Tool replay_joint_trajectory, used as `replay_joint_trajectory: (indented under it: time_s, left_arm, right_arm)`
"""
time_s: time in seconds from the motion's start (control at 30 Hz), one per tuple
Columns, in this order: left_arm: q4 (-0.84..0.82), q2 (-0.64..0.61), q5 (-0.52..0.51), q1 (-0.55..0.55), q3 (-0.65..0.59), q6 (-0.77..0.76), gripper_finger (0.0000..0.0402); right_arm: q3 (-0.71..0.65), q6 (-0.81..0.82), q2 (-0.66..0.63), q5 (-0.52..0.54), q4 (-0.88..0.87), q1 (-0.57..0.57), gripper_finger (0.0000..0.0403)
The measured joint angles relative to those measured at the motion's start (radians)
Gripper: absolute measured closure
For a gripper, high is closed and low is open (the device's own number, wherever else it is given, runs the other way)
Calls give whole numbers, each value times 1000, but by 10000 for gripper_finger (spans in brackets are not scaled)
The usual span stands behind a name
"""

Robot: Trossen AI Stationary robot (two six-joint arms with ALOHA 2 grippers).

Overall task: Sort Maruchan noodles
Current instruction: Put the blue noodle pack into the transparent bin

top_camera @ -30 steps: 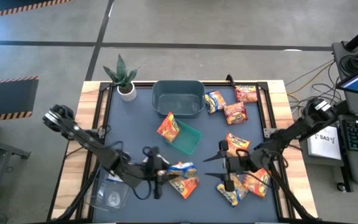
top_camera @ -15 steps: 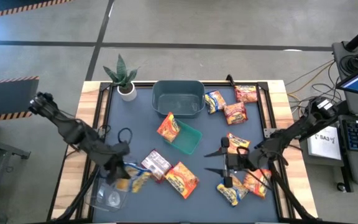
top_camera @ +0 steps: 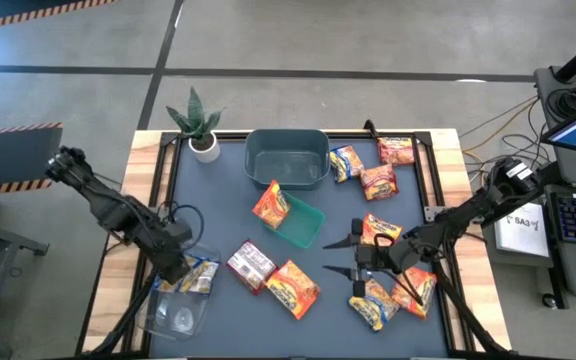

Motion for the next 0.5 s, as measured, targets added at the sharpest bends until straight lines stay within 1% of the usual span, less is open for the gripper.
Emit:
replay_joint_trajectory:
  time_s: [0.1,0.23,0.4,0.5]
  left_arm:
    - [25,26,-1,0,-50,0,296]
    - [99,53,-1,0,-112,-3,295]
    - [137,73,1,0,-171,-68,295]
    - [175,76,4,0,-195,-82,295]
  right_arm:
    - [0,0,0,0,0,-5,195]
    - [0,-2,0,0,0,-7,195]
    - [0,-2,0,0,0,-11,195]
    - [0,-3,0,0,0,-11,195]
